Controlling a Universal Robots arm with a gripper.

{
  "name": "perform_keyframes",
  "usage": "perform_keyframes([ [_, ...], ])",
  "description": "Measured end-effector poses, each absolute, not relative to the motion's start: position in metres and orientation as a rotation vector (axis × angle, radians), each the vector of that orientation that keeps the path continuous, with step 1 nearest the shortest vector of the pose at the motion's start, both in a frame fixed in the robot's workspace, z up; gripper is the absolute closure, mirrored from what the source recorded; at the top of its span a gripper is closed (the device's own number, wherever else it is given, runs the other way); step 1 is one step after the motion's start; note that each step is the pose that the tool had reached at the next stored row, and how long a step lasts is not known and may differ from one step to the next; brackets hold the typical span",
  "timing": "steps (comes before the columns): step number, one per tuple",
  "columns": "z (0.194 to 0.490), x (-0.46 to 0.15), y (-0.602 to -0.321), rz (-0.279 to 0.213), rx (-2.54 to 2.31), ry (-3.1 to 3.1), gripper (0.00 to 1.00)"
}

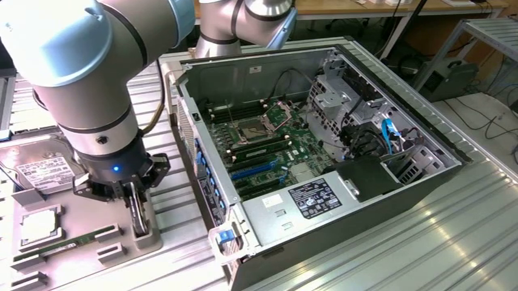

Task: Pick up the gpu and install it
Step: 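Pick up the gpu and move the gpu toward the slot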

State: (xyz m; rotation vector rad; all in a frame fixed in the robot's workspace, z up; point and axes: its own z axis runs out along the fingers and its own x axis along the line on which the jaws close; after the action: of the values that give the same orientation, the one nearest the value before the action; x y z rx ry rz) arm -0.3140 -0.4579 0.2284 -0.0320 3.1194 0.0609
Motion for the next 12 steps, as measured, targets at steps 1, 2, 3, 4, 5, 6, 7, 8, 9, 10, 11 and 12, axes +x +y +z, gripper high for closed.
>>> perform_keyframes([
  [1, 0.231, -0.314, -0.458, 0.061, -0.032, 3.119, 0.72],
  [2, 0.233, -0.314, -0.458, 0.061, -0.032, 3.119, 0.72],
  [3, 0.235, -0.314, -0.458, 0.061, -0.032, 3.119, 0.72],
  [4, 0.238, -0.314, -0.458, 0.061, -0.032, 3.119, 0.72],
  [5, 0.24, -0.314, -0.458, 0.061, -0.032, 3.119, 0.72],
  [6, 0.242, -0.314, -0.458, 0.061, -0.032, 3.12, 0.72],
  [7, 0.244, -0.314, -0.458, 0.061, -0.032, 3.119, 0.72],
  [8, 0.246, -0.314, -0.458, 0.061, -0.032, 3.119, 0.72],
  [9, 0.248, -0.314, -0.458, 0.061, -0.032, 3.119, 0.72],
  [10, 0.25, -0.314, -0.458, 0.061, -0.032, 3.119, 0.72],
  [11, 0.254, -0.314, -0.458, 0.061, -0.032, 3.119, 0.72],
  [12, 0.256, -0.314, -0.458, 0.061, -0.032, 3.119, 0.72],
])
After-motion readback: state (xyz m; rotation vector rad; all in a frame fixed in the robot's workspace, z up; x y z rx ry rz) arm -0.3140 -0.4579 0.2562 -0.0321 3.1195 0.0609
